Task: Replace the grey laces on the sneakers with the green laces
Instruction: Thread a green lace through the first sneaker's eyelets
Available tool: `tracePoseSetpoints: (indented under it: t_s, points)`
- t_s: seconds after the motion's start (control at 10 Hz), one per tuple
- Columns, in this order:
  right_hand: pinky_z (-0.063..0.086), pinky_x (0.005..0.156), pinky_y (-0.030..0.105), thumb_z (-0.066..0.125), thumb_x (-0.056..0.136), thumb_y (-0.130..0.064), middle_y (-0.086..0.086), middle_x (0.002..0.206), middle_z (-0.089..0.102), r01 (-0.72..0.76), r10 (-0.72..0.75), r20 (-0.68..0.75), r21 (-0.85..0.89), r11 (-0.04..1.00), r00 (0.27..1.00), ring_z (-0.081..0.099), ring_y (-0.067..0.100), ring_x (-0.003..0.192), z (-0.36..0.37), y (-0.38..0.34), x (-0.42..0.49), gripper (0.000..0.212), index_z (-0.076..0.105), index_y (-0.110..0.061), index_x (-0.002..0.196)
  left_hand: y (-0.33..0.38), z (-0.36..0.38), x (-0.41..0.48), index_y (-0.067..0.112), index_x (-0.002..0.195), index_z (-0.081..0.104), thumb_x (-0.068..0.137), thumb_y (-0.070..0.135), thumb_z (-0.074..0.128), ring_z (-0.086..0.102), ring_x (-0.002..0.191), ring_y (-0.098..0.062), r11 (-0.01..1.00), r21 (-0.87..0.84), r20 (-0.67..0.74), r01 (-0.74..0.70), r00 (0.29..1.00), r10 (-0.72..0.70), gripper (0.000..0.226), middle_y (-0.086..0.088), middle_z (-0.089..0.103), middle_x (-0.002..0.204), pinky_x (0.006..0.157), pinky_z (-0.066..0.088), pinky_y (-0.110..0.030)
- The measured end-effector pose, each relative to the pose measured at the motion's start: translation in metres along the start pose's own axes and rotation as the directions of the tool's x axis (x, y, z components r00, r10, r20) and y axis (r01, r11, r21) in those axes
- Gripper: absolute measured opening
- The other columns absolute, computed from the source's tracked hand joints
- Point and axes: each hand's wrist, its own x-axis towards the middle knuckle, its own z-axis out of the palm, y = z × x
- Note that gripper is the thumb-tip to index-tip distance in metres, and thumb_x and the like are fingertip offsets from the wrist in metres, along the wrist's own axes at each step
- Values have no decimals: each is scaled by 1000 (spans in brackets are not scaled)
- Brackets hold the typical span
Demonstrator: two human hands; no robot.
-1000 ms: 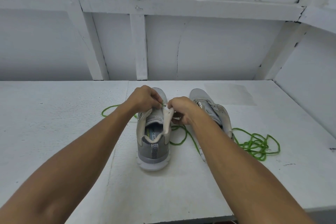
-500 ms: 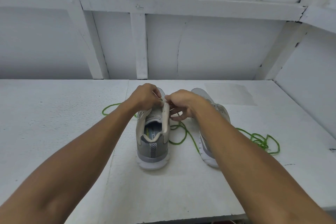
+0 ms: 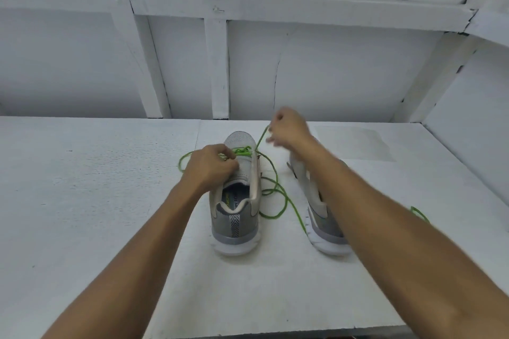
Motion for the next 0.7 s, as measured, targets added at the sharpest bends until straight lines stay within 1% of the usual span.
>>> tracePoseSetpoints:
  t_s: [0.1,0.2,0.3,0.4,0.5,0.6,0.7]
  points:
    - [57,54,33,37,94,5,10,67,58,10,142,-79,901,434,987,62,21,54,-64,-40,24,20,48,-7,83,-13,7,-11,26,102,71,90,28,56,58,89,-16,958,-280,-156,64,981,-111,20,3,65,96,78,46,-28]
    - [26,36,19,38,92,0,3,63,50,203,58,-219,957,209,974,38,9,38,-100,-64,20,16,48,-11,86,-19,15,-15,14,90,72,92,25,53,55,88,-18,871,-477,-189,118,954,-232,22,3,64,89,76,41,-30]
    - [38,58,22,49,92,-9,0,88,59,466,-461,-157,-5,885,874,50,4,62,-61,-45,0,21,60,-23,101,-17,22,-19,6,78,68,92,24,54,55,81,-24,815,-565,-199,134,936,-291,27,-2,64,76,75,44,-36]
    - [43,82,32,54,94,-23,-3,120,55,507,-338,378,-672,540,862,56,20,105,-4,2,-16,26,63,-27,117,-12,24,-22,20,68,62,93,23,55,53,81,-22,776,-612,-203,153,918,-341,25,8,59,71,80,44,-36]
    - [39,71,33,50,96,-25,-1,110,53,486,-340,353,-716,502,871,56,25,97,8,15,-20,12,62,-22,99,-13,25,-22,17,72,64,93,23,55,53,81,-21,764,-626,-205,153,914,-351,24,6,61,74,78,42,-34]
    - [35,63,32,42,96,-24,2,90,55,444,-369,249,-561,698,895,52,26,81,-6,6,-16,12,47,-17,88,-13,26,-22,5,84,69,93,24,54,55,84,-24,765,-628,-212,145,913,-348,26,-5,65,82,75,41,-34]
    - [40,66,34,47,97,-30,3,96,60,445,-345,282,-520,729,895,52,23,81,-23,-1,-9,15,51,-16,97,-13,26,-23,12,81,69,93,23,54,56,84,-23,767,-626,-219,140,913,-345,22,0,64,79,77,43,-35]
